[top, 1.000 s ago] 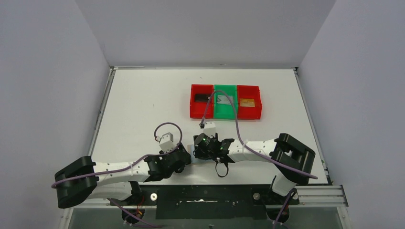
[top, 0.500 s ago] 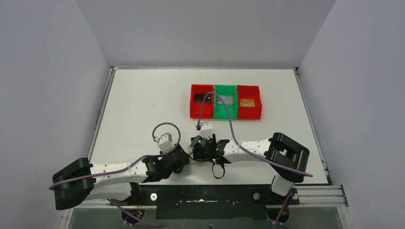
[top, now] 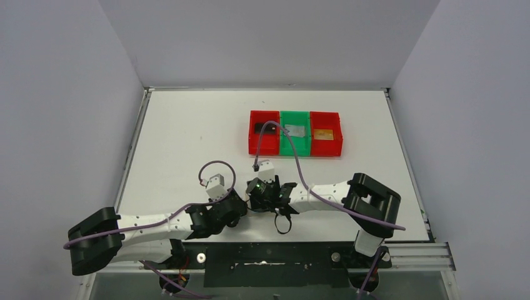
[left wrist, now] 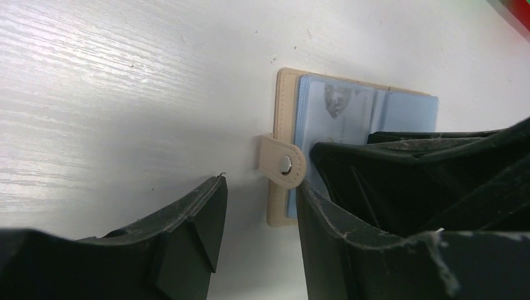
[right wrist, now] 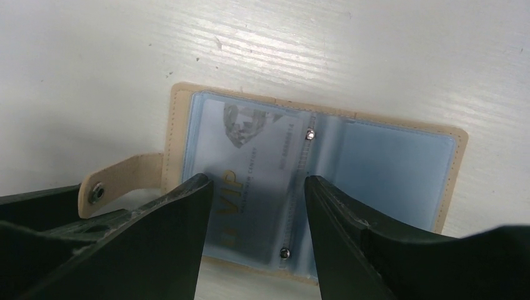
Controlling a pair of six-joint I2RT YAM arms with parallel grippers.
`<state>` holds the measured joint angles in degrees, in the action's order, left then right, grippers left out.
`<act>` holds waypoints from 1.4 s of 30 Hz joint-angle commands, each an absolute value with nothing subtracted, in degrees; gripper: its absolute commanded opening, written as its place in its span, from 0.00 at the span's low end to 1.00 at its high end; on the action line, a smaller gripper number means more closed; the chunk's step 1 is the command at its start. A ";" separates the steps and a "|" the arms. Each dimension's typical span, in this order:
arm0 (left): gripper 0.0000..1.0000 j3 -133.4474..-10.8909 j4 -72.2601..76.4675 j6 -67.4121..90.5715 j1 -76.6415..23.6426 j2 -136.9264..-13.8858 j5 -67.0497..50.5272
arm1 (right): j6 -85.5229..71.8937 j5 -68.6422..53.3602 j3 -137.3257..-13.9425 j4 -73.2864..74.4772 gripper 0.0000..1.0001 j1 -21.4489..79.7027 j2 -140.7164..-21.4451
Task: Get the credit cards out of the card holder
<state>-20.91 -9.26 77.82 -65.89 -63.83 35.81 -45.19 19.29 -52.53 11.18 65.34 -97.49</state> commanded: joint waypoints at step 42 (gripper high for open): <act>0.53 -28.03 1.55 67.77 -63.81 -62.08 29.55 | -59.33 -14.61 -26.49 -31.28 0.00 43.69 -97.21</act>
